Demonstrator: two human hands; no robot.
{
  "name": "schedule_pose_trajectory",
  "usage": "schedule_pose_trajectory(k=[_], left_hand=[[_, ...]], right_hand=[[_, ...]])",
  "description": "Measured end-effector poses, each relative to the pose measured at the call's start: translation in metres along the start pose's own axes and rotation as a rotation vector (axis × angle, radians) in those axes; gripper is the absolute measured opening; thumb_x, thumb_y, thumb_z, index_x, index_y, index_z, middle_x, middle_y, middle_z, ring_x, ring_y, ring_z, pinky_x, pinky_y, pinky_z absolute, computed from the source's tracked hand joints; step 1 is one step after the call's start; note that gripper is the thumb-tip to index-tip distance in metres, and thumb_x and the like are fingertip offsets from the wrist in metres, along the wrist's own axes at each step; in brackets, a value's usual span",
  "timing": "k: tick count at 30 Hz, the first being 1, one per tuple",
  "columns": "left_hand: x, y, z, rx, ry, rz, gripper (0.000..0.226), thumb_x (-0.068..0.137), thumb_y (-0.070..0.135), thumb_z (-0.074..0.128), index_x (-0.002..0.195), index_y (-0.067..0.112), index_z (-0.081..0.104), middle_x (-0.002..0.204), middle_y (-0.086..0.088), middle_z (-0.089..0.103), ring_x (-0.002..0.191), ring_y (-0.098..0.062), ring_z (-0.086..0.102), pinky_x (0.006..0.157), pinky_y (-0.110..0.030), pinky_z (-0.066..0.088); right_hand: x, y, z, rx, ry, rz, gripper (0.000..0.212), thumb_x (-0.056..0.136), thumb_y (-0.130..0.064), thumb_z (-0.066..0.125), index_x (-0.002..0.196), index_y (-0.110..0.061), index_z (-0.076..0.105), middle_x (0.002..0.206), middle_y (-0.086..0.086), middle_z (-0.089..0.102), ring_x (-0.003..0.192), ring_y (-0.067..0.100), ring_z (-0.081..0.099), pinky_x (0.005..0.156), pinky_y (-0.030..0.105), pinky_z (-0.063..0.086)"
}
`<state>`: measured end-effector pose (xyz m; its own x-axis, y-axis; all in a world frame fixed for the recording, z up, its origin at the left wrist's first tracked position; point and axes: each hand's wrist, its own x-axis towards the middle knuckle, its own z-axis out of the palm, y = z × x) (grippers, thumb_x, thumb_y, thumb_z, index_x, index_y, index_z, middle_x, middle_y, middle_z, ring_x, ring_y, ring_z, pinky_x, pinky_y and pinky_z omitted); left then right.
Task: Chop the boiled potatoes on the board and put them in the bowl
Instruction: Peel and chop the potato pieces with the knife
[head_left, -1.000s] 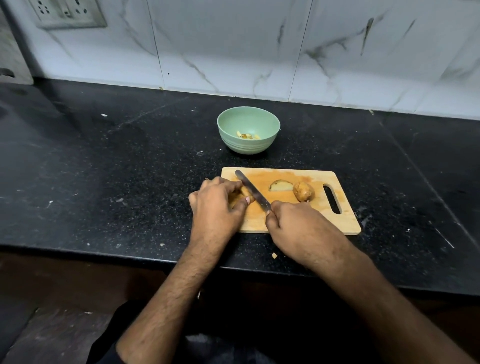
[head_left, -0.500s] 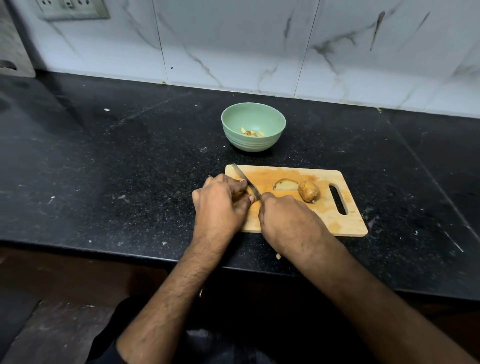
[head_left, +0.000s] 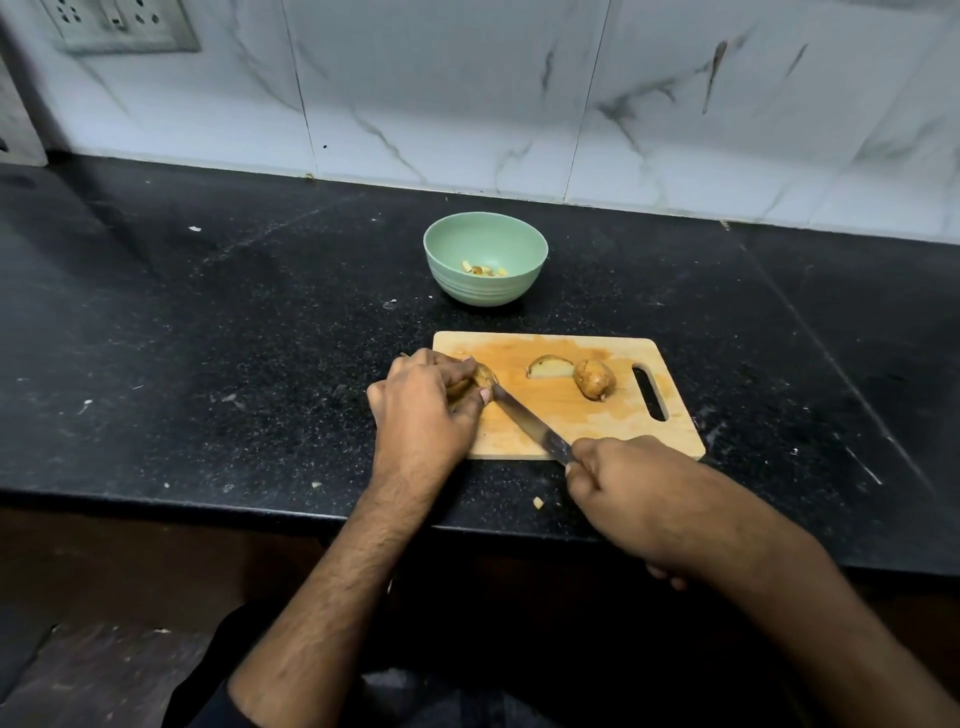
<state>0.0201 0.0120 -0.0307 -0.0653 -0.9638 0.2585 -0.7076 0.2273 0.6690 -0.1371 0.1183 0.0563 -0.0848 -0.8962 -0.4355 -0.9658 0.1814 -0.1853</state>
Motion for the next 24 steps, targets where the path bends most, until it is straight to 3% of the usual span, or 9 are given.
schedule_pose_trajectory(k=[4,9,12,15,19,24], left_hand=[[0.0,0.001,-0.002,-0.015,-0.016,-0.001,0.041,0.088,0.04,0.074,0.127,0.031,0.067,0.119,0.012,0.059,0.119,-0.012,0.046,0.094,-0.031,0.022],[0.0,-0.002,0.002,0.006,-0.04,0.031,0.05,0.089,0.04,0.071,0.138,0.035,0.059,0.12,0.009,0.056,0.119,-0.014,0.043,0.099,-0.036,0.026],[0.002,-0.002,0.003,0.054,-0.094,0.075,0.045,0.092,0.041,0.066,0.136,0.044,0.057,0.118,0.009,0.047,0.117,-0.013,0.039,0.101,-0.038,0.027],[0.012,-0.004,-0.003,0.02,-0.194,0.082,0.033,0.09,0.044,0.068,0.122,0.049,0.064,0.113,0.008,0.044,0.114,-0.013,0.037,0.096,-0.036,0.026],[0.033,-0.009,-0.016,0.056,-0.32,0.201,0.028,0.085,0.052,0.072,0.112,0.047,0.065,0.105,0.012,0.045,0.112,-0.012,0.04,0.095,-0.037,0.028],[0.038,-0.001,-0.011,0.177,-0.244,0.231,0.03,0.082,0.061,0.069,0.094,0.036,0.059,0.097,0.014,0.05,0.104,-0.011,0.046,0.094,-0.038,0.033]], right_hand=[[-0.008,0.001,-0.009,0.084,0.012,0.047,0.026,0.106,-0.042,0.034,0.104,-0.025,0.053,0.073,0.003,0.064,0.036,0.01,0.056,0.037,0.022,0.046],[0.001,0.0,-0.013,0.058,0.258,0.015,0.028,0.106,-0.042,0.035,0.111,-0.025,0.057,0.065,-0.003,0.056,0.048,0.009,0.052,0.047,0.026,0.045],[0.013,-0.005,-0.011,0.139,0.303,-0.018,0.029,0.105,-0.042,0.037,0.115,-0.024,0.058,0.068,-0.004,0.054,0.054,0.009,0.049,0.062,0.029,0.05],[0.026,-0.006,-0.004,0.147,0.323,-0.011,0.034,0.104,-0.041,0.038,0.116,-0.02,0.061,0.071,-0.001,0.055,0.055,0.012,0.05,0.083,0.037,0.056],[0.031,-0.003,0.003,0.194,0.281,0.011,0.03,0.104,-0.041,0.04,0.112,-0.021,0.061,0.071,0.001,0.064,0.045,0.014,0.063,0.053,0.032,0.058],[0.031,-0.007,0.007,0.213,0.253,0.018,0.03,0.105,-0.041,0.04,0.115,-0.022,0.06,0.072,-0.001,0.065,0.049,0.014,0.067,0.058,0.037,0.061]])
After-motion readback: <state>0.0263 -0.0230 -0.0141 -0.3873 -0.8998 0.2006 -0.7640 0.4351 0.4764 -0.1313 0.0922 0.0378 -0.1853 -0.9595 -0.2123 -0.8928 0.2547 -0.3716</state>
